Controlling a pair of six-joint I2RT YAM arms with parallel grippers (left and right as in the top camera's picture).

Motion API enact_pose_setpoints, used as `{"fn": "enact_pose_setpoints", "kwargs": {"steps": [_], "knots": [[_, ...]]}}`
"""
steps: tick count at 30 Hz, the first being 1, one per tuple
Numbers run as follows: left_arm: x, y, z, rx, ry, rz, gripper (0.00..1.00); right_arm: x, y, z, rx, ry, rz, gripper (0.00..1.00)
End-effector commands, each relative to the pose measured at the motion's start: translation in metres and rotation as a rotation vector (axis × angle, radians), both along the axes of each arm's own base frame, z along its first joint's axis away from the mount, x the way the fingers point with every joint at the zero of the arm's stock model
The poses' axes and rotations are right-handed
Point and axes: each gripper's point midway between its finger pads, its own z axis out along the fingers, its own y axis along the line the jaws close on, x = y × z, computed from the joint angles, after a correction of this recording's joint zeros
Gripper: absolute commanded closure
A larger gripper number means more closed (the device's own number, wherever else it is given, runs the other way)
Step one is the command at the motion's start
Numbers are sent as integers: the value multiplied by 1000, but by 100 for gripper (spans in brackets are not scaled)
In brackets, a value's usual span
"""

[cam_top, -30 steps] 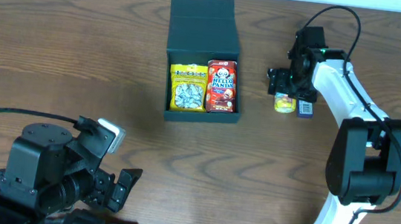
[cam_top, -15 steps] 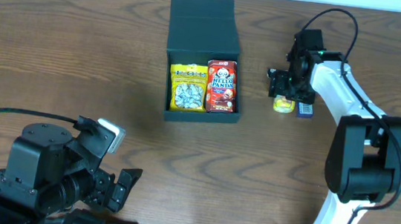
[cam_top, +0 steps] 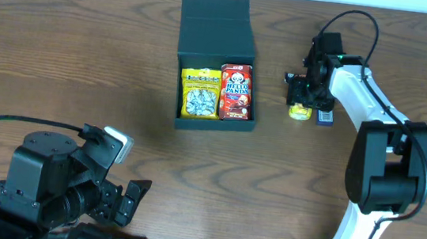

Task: Pack container
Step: 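Grasp the yellow Mentos bottle with the right gripper, then carry the Mentos bottle left and lower it into the box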

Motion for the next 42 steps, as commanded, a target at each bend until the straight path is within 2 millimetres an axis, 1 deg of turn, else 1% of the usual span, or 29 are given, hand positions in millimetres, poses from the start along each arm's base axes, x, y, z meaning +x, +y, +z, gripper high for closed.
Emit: {"fn": "enact_pose_setpoints", "kwargs": {"steps": [1,8,11,13,15,17,18,21,23,24,25,26,27,29,30,31,34,36,39,42], "knots": [[-1,0,1,6,-10,-15,5,-6,8,-12,3,32,25,36],[-1,0,1,6,-10,-15,5,-6,8,-9,3,39,21,57],[-1,0,1,6,-10,-15,5,-3,9,-1,10,41,15,62],[-1,0,1,6,-10,-15,5,2,10,10,13,34,15,65],[-1,0,1,6,-10,-15,5,11,12,26,19,14,15,68],[-1,0,1,6,-10,-15,5,22,14,46,26,-15,17,75],[-1,0,1,6,-10,-15,5,27,16,57,28,-33,20,76],[-1,0,1,6,-10,-15,5,46,28,96,38,-111,41,82],[-1,0,1,6,-10,-15,5,59,41,124,50,-182,67,85],[-1,0,1,6,-10,-15,5,64,49,134,55,-214,93,87],[-1,0,1,6,-10,-15,5,67,59,145,63,-245,136,89],[-1,0,1,6,-10,-15,5,72,75,160,76,-292,205,90],[-1,0,1,6,-10,-15,5,73,84,167,80,-316,243,91],[-1,0,1,6,-10,-15,5,75,113,182,83,-381,378,93],[-1,0,1,6,-10,-15,5,75,127,186,76,-413,453,94],[-1,0,1,6,-10,-15,5,75,142,189,62,-445,542,99],[-1,0,1,6,-10,-15,5,67,179,191,17,-502,773,99],[-1,0,1,6,-10,-15,5,58,204,192,-12,-535,926,99],[-1,0,1,6,-10,-15,5,46,230,192,-58,-573,1122,99],[-1,0,1,6,-10,-15,5,32,251,186,-106,-590,1317,99]]}}
